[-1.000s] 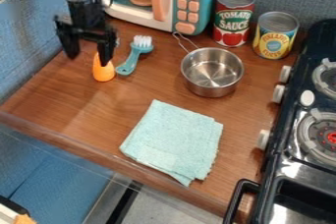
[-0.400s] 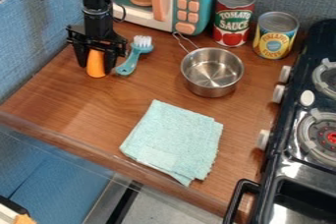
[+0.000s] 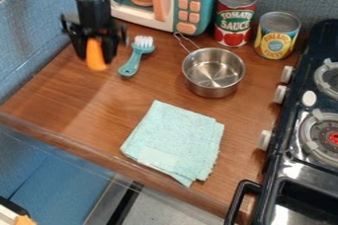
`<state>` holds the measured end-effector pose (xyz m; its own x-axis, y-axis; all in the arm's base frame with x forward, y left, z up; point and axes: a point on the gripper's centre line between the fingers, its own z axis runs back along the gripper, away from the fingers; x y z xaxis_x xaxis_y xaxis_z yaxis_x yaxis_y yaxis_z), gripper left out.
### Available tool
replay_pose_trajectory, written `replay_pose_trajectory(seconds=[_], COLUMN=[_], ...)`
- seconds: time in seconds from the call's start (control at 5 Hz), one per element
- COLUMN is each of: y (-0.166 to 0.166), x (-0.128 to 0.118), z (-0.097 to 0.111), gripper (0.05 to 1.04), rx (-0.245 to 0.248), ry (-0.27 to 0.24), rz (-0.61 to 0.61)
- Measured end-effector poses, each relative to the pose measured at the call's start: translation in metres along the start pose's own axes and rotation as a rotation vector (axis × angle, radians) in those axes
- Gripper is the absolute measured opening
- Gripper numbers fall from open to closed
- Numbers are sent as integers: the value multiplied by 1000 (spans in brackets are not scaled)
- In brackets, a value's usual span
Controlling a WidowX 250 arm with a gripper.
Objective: Moved the yellow object to the bottom left of the table
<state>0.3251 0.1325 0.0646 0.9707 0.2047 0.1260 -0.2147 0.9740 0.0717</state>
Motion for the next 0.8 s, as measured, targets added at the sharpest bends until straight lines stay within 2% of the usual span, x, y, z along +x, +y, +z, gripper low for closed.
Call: replay_pose_trajectory(seconds=[0.2, 0.4, 0.6, 0.8], y=[-10, -18, -23, -19], x=[-23, -55, -80, -90], z=[21, 7, -15, -45], gripper=[638, 638, 638, 638], rx=[-39, -84, -89, -50], ry=[-55, -16, 22, 63], rz=[-7, -21, -23, -20])
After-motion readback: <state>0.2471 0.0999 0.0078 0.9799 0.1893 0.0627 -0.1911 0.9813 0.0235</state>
